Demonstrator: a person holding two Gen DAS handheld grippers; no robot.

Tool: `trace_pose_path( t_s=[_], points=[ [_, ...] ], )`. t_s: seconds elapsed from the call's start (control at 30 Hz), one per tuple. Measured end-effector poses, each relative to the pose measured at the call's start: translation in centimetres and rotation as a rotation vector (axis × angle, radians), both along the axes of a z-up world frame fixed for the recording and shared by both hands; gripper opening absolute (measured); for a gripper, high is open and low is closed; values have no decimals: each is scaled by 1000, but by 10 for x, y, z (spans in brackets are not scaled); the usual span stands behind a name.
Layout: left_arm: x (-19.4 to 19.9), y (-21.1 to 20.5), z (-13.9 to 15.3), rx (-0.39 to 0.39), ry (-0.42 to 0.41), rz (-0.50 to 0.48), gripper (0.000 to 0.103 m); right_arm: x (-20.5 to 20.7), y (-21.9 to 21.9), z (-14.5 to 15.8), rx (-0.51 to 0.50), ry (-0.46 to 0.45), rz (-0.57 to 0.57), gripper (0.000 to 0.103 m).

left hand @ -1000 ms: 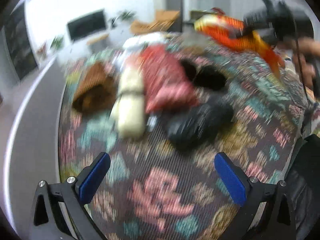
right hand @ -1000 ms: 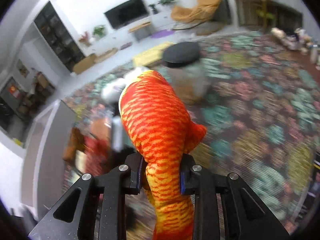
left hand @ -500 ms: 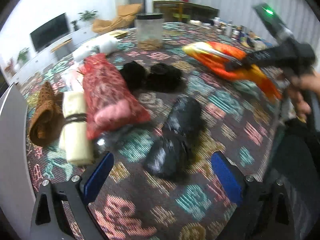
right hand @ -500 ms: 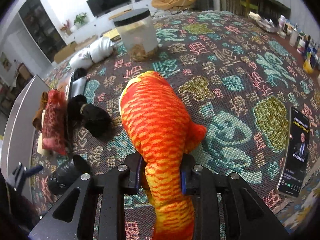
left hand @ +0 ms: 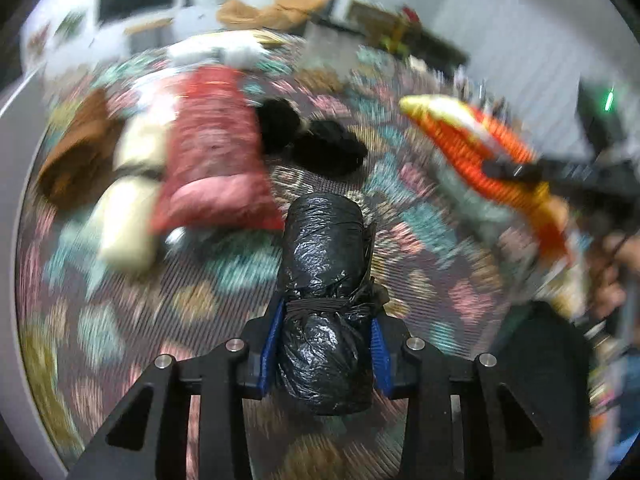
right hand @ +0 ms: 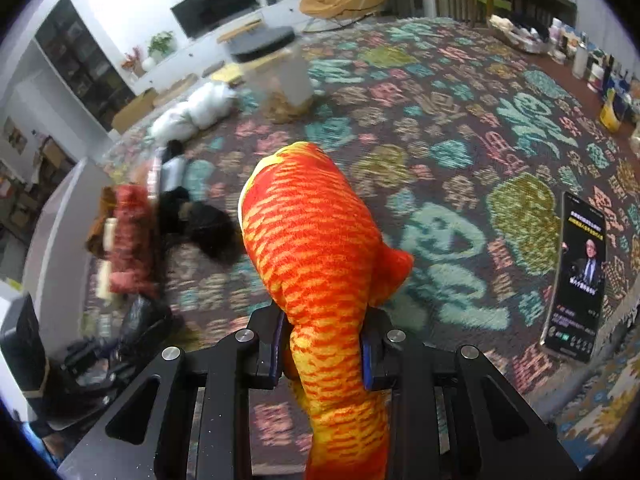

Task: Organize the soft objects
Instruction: 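Grasp the black plastic-wrapped bundle with the left tool while the right tool lifts the fish, then carry both items over the white box and open both tools to drop them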

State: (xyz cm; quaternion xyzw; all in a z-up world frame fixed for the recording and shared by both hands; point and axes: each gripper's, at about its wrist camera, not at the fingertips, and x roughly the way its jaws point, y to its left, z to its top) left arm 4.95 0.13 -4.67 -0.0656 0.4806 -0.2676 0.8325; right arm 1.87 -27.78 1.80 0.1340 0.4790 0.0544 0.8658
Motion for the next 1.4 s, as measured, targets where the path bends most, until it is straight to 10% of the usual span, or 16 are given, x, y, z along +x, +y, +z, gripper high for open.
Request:
trace_pose_path(
  t_s=[0.2,0.43,0.57,0.8,1.13,1.3,1.4],
  points=[
    [-35,119,81,-101,-137,238,38,4,110,47,164,-73,221,30],
    [-65,272,121,106,-231,637,39,12,298,87,397,-56,547,32],
    [-67,322,88,272,-74,802,40,21,375,65,479,55,660,84],
    [-63,314,63,233,-44,797,40,28,309,34,310,-49,507,84],
    [-52,292,99,150,-110,704,47,14,118,-35,168,-100,35,84],
    [-55,244,121,109,-184,636,102,-4,72,-55,217,-104,-82,85],
    [-59,203,134,77,-221,546,102,-14,68,-55,228,-130,-94,85]
  ],
)
